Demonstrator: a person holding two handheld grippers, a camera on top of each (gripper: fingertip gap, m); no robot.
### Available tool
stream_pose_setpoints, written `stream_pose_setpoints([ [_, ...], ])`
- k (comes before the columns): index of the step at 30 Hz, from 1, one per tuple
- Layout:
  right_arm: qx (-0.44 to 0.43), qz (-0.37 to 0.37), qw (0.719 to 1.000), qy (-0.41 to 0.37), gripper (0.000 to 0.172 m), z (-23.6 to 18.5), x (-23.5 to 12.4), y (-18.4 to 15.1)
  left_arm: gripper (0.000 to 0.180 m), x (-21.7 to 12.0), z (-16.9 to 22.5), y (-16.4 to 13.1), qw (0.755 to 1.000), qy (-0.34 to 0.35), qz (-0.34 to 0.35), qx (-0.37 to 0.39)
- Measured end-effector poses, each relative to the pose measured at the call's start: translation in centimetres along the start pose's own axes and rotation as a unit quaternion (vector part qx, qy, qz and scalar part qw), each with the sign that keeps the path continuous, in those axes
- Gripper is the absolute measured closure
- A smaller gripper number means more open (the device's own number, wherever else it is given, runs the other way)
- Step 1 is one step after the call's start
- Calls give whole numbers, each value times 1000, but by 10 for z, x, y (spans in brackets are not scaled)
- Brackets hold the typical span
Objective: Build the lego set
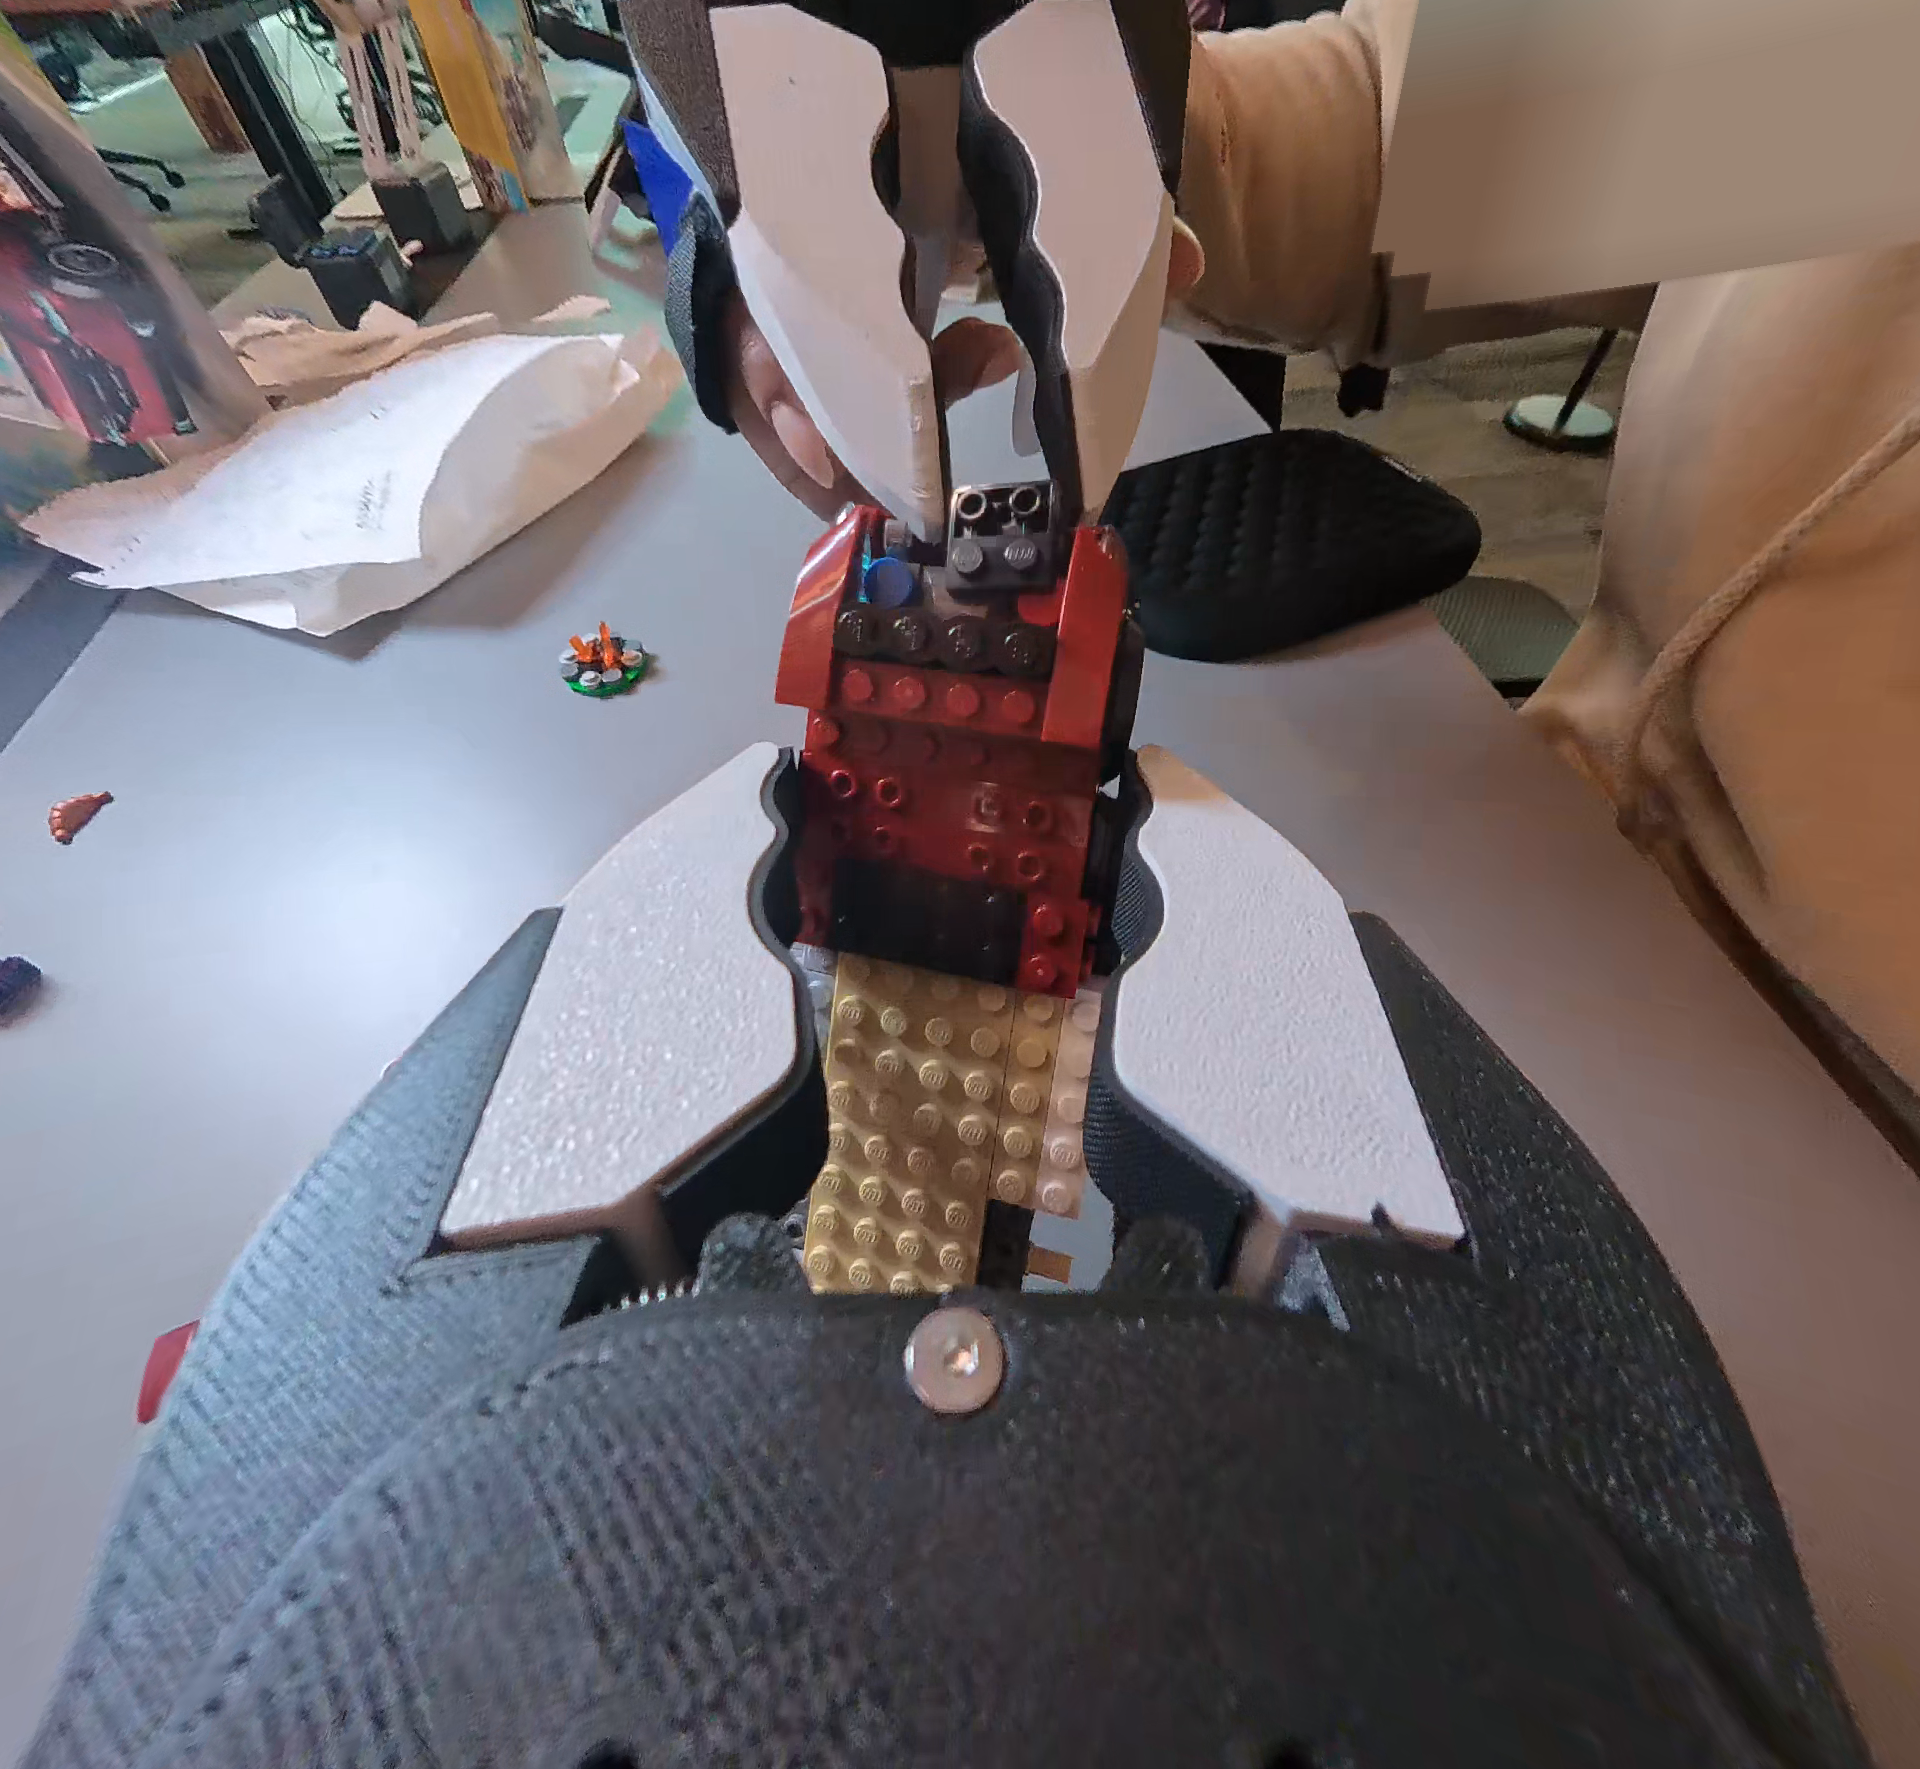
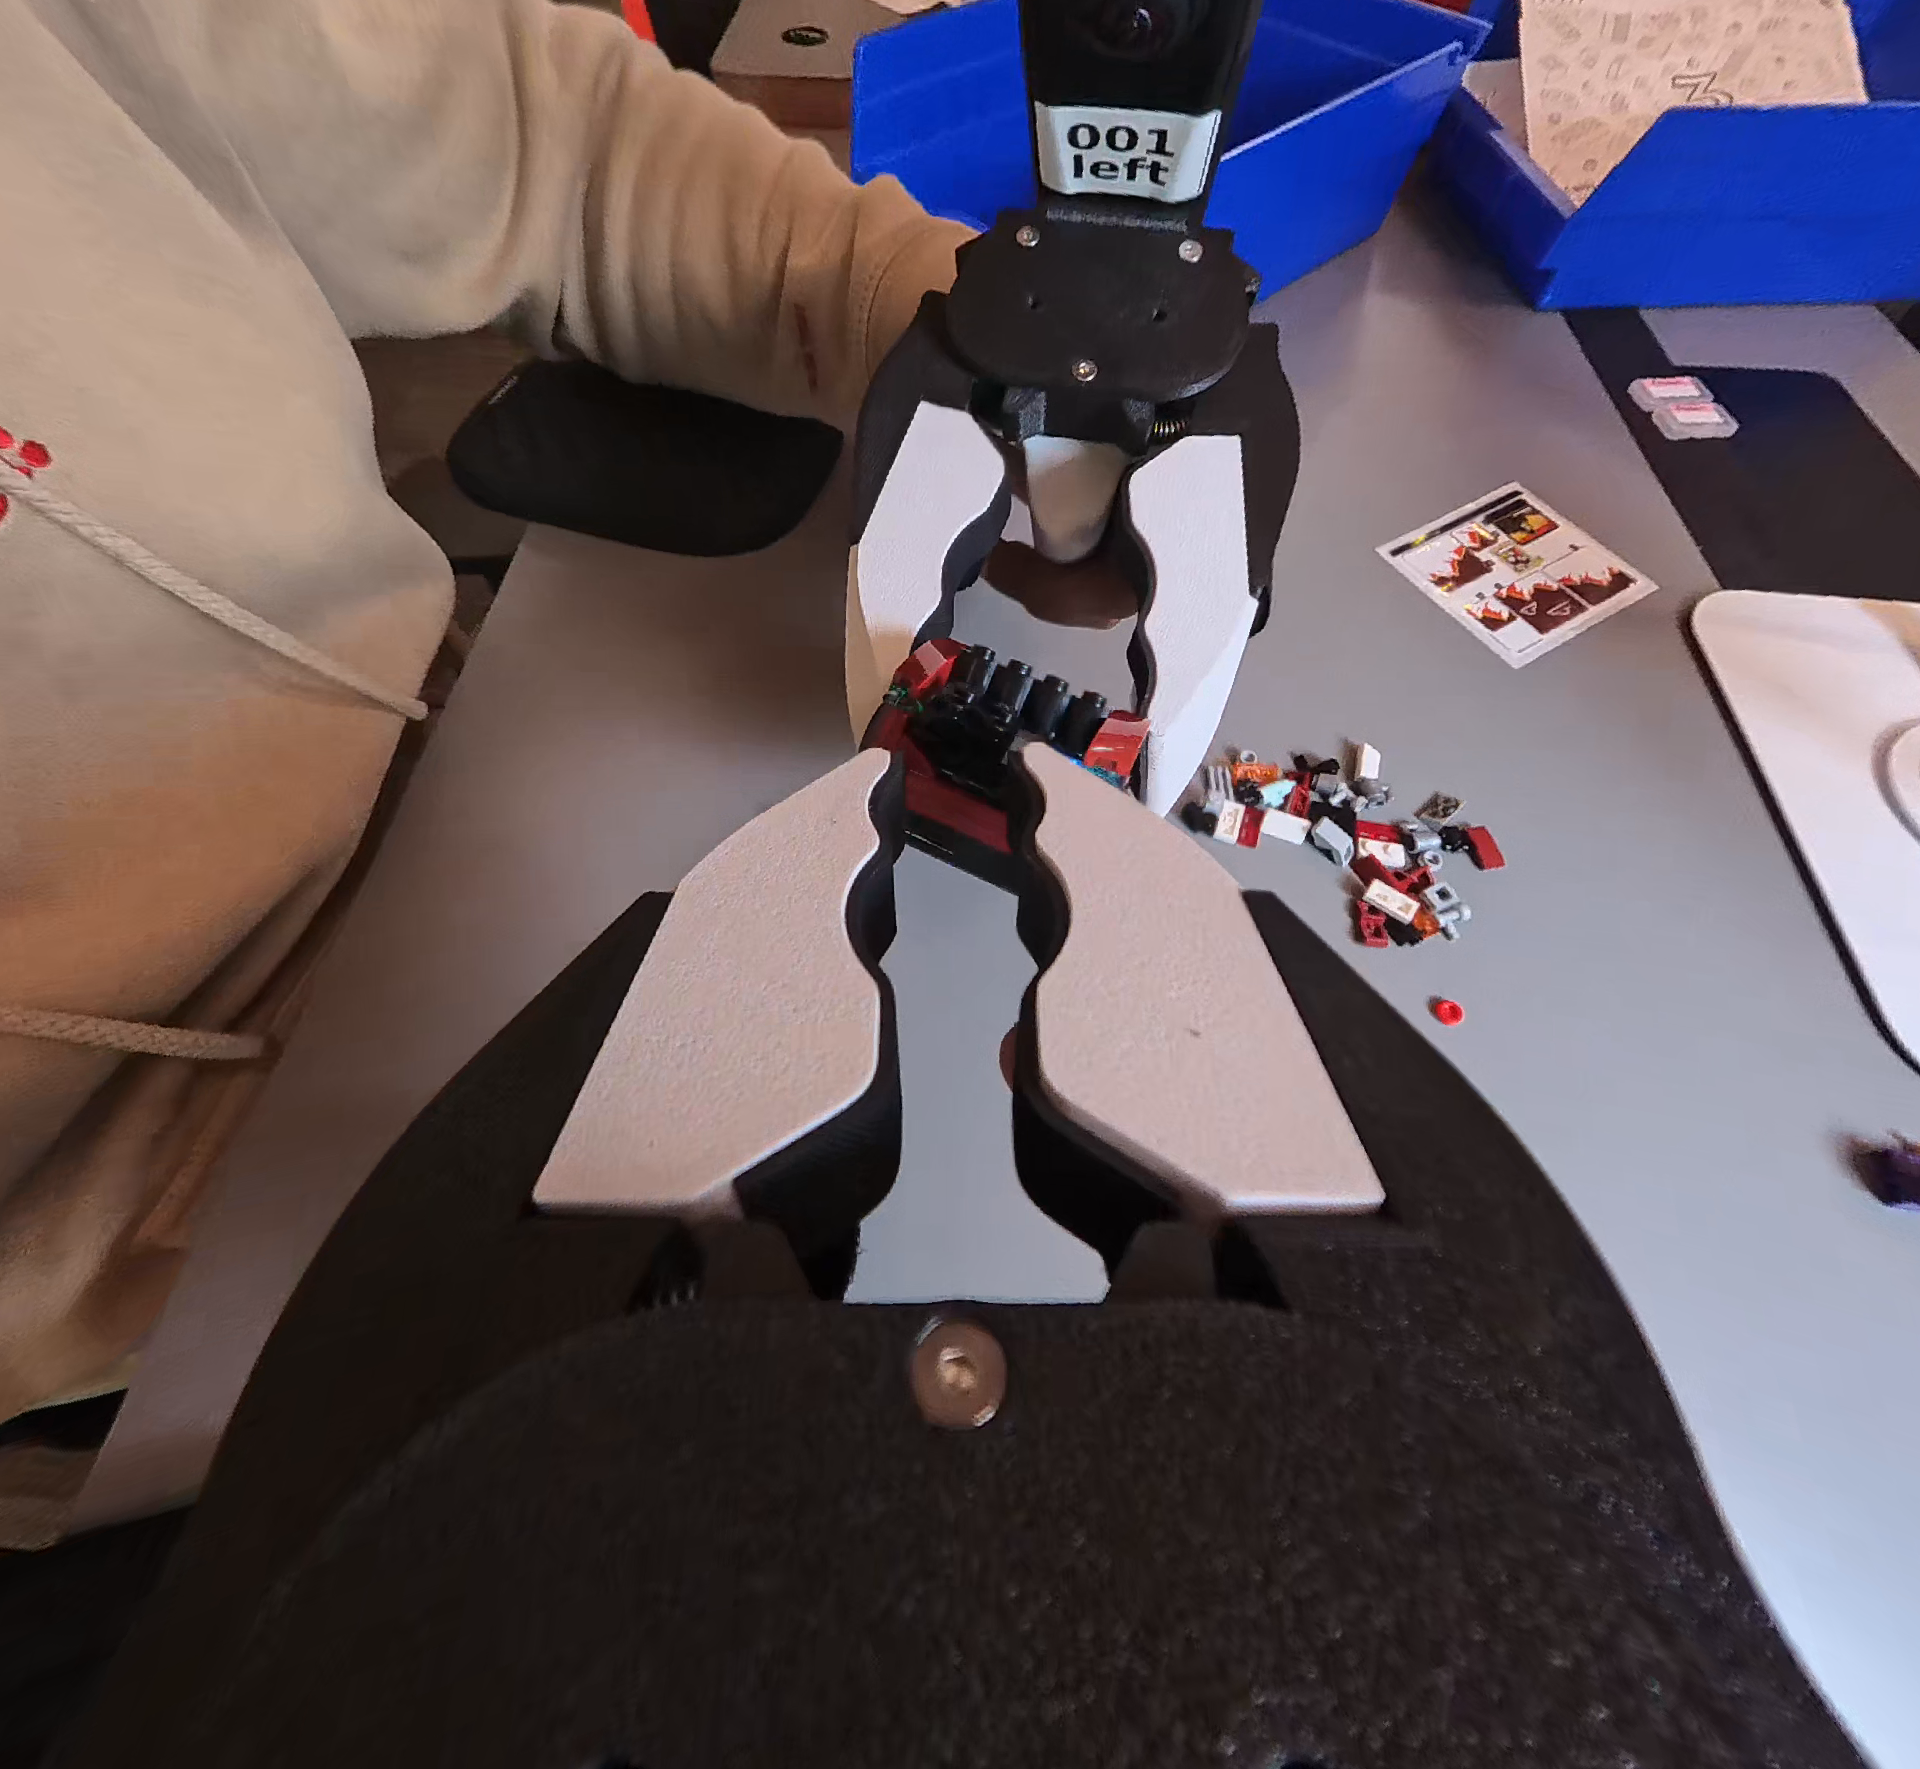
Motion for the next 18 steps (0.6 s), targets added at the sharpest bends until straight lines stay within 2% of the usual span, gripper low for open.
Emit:
stream_pose_setpoints([
  [18,-27,-32,999,-17,133,-13,10,25,122,-7,9,3,995,49,81,8],
])
Point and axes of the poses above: each gripper's, where its closed fingertips meet, x out along the fingers, y out of its top, z = x × y across the jaws, the point moved 7 cm from there along -x, back along the fingers, and after that the axes turned 7 degrees about -y, right-handed, at the moved point
